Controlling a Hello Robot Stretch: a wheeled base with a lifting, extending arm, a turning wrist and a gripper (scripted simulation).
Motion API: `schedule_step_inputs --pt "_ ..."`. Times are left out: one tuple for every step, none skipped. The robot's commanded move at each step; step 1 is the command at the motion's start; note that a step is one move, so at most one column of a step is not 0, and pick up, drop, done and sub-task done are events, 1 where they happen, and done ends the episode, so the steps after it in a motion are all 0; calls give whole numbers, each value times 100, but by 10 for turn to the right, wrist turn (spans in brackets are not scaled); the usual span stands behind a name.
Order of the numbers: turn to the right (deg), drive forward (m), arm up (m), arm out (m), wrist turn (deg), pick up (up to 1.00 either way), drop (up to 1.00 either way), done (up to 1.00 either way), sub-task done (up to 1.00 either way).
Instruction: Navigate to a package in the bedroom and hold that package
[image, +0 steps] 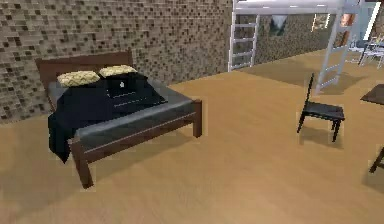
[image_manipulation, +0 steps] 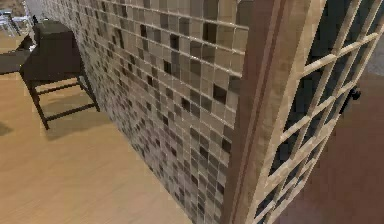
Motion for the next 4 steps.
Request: schedule_step_inputs --pt "150 0 0 0 0 0 0 0 0" --pt "0 100 0 0 0 0 0 0 0" --pt "0 100 0 0 0 0 0 0 0" --pt "30 0 0 0 0 0 0 0 0"
